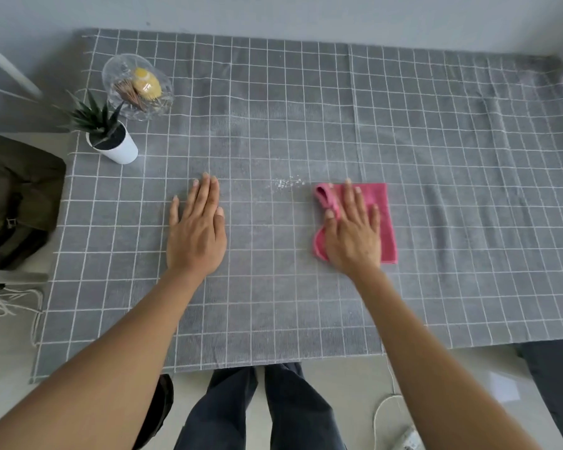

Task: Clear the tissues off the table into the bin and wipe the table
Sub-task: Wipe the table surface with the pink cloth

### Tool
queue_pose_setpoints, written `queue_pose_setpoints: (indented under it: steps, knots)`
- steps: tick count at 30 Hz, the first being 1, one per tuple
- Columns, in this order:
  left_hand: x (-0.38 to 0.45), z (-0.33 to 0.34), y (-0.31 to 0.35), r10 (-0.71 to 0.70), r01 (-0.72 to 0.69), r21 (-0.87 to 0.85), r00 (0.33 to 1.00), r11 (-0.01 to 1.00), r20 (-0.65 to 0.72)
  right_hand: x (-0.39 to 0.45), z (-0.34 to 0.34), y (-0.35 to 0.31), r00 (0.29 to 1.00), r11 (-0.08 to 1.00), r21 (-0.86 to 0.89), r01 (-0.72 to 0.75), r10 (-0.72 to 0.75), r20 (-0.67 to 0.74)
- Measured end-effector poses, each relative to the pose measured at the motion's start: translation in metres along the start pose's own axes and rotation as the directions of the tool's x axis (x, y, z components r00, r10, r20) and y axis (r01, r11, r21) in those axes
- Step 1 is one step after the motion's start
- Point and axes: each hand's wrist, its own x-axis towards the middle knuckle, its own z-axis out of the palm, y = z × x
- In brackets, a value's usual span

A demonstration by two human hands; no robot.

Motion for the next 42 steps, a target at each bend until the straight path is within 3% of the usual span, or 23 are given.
queue_pose_setpoints:
  steps: [7,13,18,20,25,32,38,42]
  knots:
    - [0.0,0.002,0.0,-0.005,0.005,-0.01,1.0,1.0,-0.002,0.003,0.003,-0.015,0.983,0.984,0.043,-0.174,0.176,-0.044]
    - [0.0,0.0,0.001,-0.002,0.002,-0.003,1.0,1.0,-0.006,-0.016,0.023,-0.096,0.993,0.991,0.063,0.115,-0.116,0.014]
    - [0.0,-0.002,0.001,0.006,-0.006,-0.013,1.0,1.0,0.002,-0.016,0.017,-0.08,0.974,0.973,0.059,0.222,-0.224,0.025]
    - [-0.001,-0.003,0.001,0.007,-0.006,-0.018,1.0,1.0,0.006,-0.008,0.011,-0.056,0.983,0.983,0.014,0.181,-0.181,0.024]
    - [0.0,-0.003,0.001,0.003,-0.002,-0.019,1.0,1.0,0.011,0.007,-0.008,0.012,0.996,0.996,0.012,-0.087,0.087,-0.015]
    - [0.0,-0.001,0.001,-0.011,0.011,-0.008,1.0,1.0,0.0,0.004,-0.002,-0.018,0.977,0.975,0.087,-0.204,0.209,-0.049]
    - [0.0,-0.001,0.001,-0.008,0.008,-0.004,1.0,1.0,-0.002,-0.023,0.023,-0.093,0.994,0.991,0.075,0.108,-0.108,-0.004]
    - [0.0,-0.001,0.001,0.004,-0.004,-0.02,1.0,1.0,-0.007,-0.024,0.018,-0.072,0.976,0.974,0.061,0.218,-0.219,0.007]
